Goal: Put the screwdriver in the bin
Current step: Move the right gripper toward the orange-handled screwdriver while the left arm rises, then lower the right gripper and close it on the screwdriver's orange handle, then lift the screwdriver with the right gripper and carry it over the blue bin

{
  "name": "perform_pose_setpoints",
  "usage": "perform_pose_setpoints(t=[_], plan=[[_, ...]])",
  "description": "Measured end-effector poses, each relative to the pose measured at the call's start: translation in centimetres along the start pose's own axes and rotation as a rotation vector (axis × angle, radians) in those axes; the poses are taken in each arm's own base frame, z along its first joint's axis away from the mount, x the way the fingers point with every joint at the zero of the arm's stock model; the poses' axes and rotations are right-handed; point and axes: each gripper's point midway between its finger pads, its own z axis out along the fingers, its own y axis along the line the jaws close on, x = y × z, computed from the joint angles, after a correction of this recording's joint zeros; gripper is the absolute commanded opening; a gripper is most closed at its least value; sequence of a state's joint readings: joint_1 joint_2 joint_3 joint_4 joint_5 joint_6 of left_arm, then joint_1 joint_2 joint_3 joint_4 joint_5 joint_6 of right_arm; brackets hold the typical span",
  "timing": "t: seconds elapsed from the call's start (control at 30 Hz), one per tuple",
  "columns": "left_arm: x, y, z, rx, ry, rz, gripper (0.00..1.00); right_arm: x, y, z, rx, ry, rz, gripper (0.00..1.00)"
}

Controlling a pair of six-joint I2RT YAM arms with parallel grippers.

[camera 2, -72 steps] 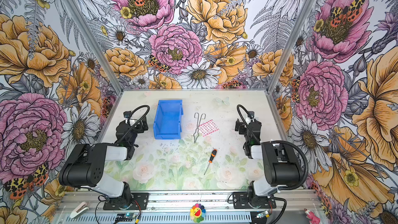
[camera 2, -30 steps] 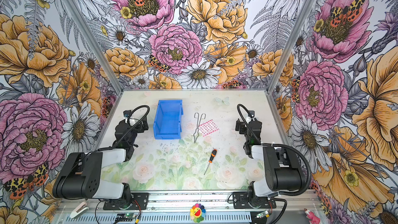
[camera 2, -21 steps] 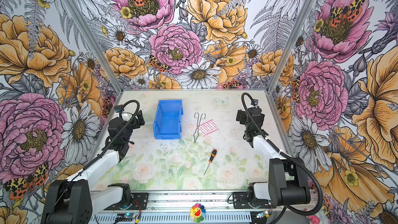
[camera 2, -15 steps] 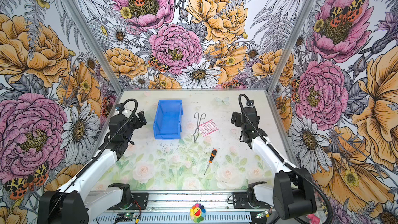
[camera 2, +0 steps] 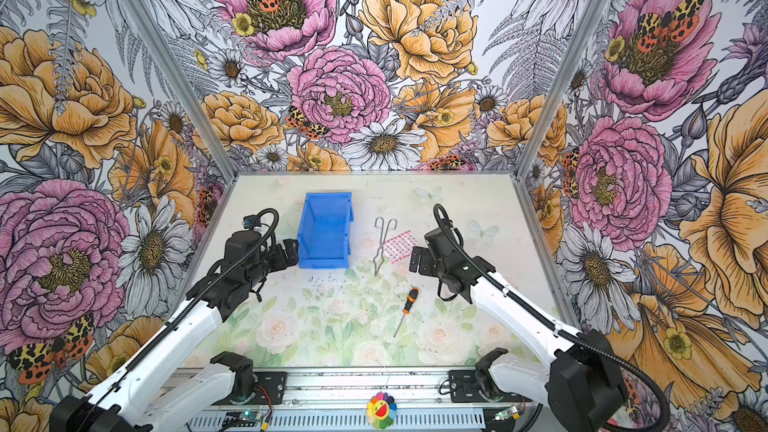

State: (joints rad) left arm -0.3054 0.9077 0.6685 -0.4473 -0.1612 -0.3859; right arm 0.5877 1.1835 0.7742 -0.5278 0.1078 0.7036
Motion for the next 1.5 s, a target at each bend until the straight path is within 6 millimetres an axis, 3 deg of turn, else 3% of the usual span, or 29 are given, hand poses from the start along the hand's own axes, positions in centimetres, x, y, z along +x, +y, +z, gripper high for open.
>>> perform_pose_setpoints(t=[0.2,0.43,0.73,0.97,1.2,1.5], plan=[[0.6,-1.1,-2.2,0.021,0.049,0.007,0.99,5.6,2.4,0.8,-0.036,0.159,-0.059,1.00],[2.0,-1.2,-4.2,0.013,0.101,0.001,0.99,8.9,1.6,2.7,0.029,0.258,-0.100,0.97],[2.5,-0.9,-5.1,0.027,0.098,-0.025,0.99,9.6,0.0,4.6,0.132,0.268,-0.088,0.86],[2.9,-2.2,-5.8,0.108,0.109,-0.021,0.99,9.9,-0.2,5.9,0.208,0.254,-0.073,0.81],[3.8,-3.6,-6.1,0.161,0.138,0.020,0.99,9.0,0.4,6.9,0.244,0.218,-0.039,0.55],[4.0,-3.6,-5.9,0.160,0.140,0.021,0.99,9.4,0.8,6.8,0.248,0.207,-0.021,0.33]])
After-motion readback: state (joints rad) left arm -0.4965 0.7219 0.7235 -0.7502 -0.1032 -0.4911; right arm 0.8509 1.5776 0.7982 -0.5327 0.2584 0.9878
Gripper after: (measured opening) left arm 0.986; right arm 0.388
